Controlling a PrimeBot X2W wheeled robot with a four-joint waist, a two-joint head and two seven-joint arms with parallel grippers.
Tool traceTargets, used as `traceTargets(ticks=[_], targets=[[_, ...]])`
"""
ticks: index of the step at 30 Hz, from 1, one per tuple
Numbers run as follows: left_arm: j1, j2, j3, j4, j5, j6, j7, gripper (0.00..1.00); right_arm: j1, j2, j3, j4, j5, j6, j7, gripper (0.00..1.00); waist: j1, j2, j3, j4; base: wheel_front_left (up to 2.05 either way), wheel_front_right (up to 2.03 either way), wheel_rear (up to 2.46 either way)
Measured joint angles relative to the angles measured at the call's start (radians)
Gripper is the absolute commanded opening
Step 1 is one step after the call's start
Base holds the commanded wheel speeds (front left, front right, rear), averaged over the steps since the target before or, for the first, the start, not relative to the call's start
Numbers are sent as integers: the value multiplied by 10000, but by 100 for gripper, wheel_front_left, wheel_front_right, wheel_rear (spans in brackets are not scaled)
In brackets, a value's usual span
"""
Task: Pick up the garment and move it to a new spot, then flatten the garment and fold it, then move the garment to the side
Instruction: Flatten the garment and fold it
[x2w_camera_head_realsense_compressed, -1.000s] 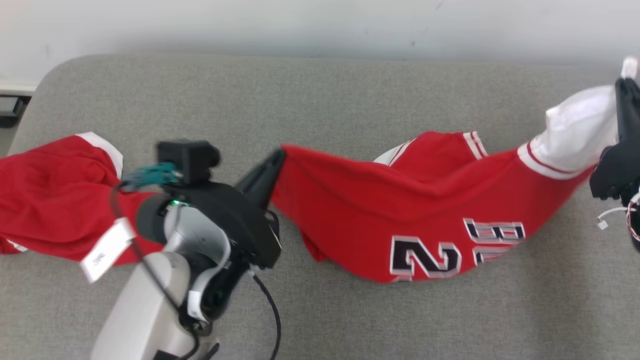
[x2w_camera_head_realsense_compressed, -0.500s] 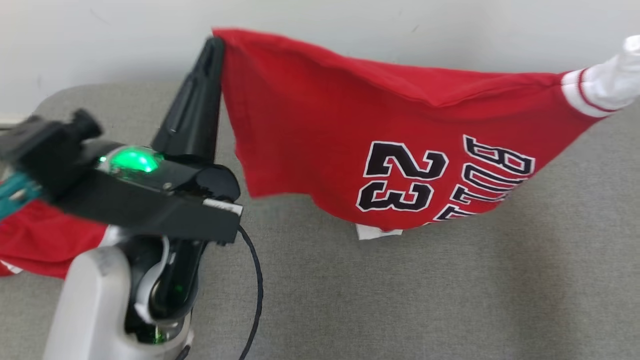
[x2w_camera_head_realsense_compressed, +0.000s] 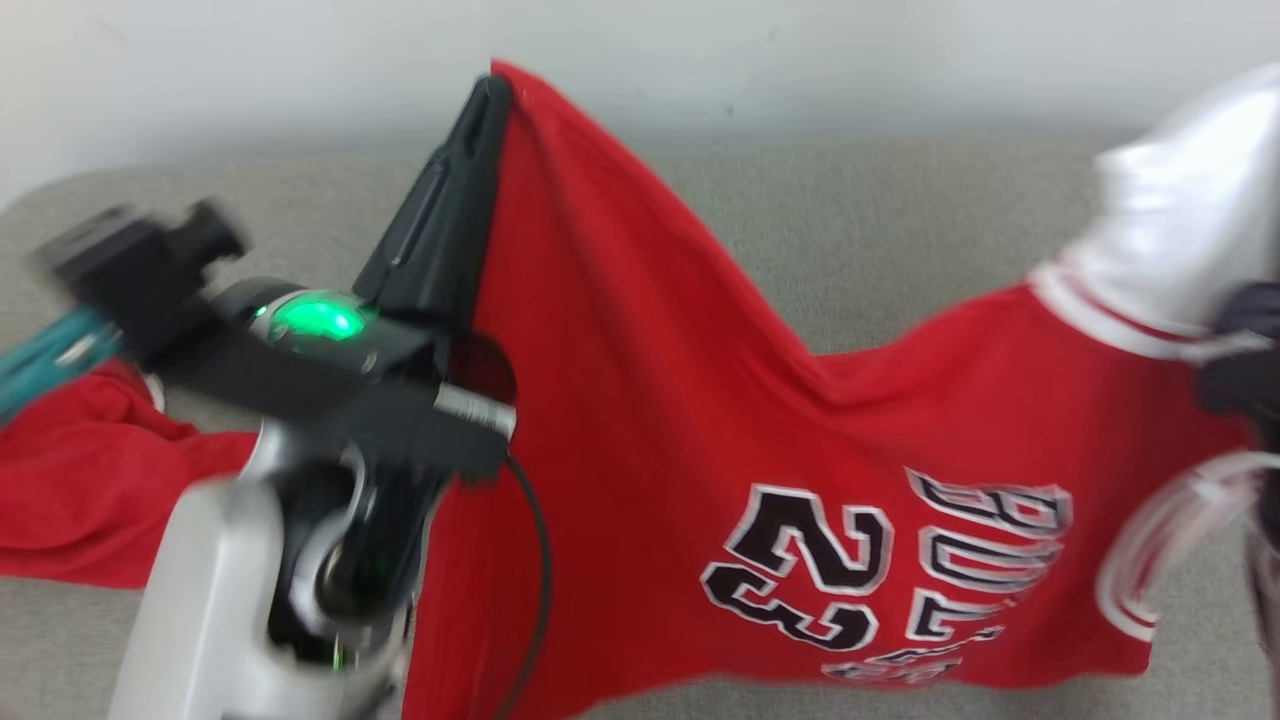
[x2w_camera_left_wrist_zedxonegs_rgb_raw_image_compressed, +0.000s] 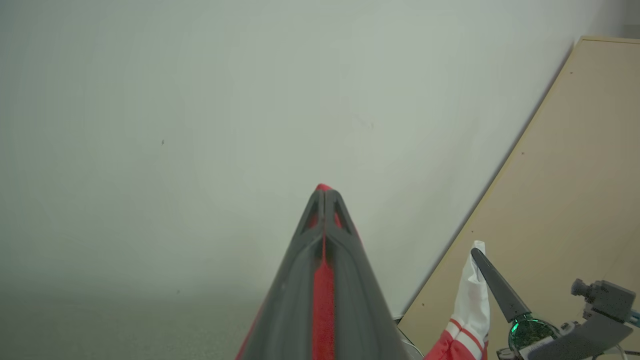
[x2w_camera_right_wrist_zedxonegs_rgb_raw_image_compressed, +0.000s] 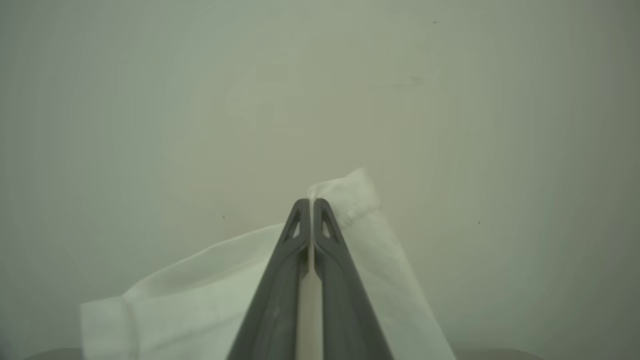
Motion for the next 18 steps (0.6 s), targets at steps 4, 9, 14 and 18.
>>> traceTargets(ticks=[4, 9, 14, 18], targets=[[-1289, -15, 364, 2543, 777, 84, -171, 0, -1919, 77, 846, 2899, 21, 199, 290, 0, 3, 1, 475, -129, 0, 0, 0], [-3527, -48, 836, 3981, 1434, 88, -786, 0, -5008, 104, 1116, 4780, -178, 249, 303, 0, 4, 3, 998, -282, 0, 0, 0], [-5944, -88, 882, 4617, 1287, 63, -2174, 0, -7753, -330, 834, 4537, -186, 579, -510, 0, 3, 2, 1653, -424, 0, 0, 0], [-6209, -113, 894, 4481, 1003, -399, -2947, 0, -7642, -510, 924, 3977, -182, 982, -742, 0, 4, 2, 2034, -426, 0, 0, 0]])
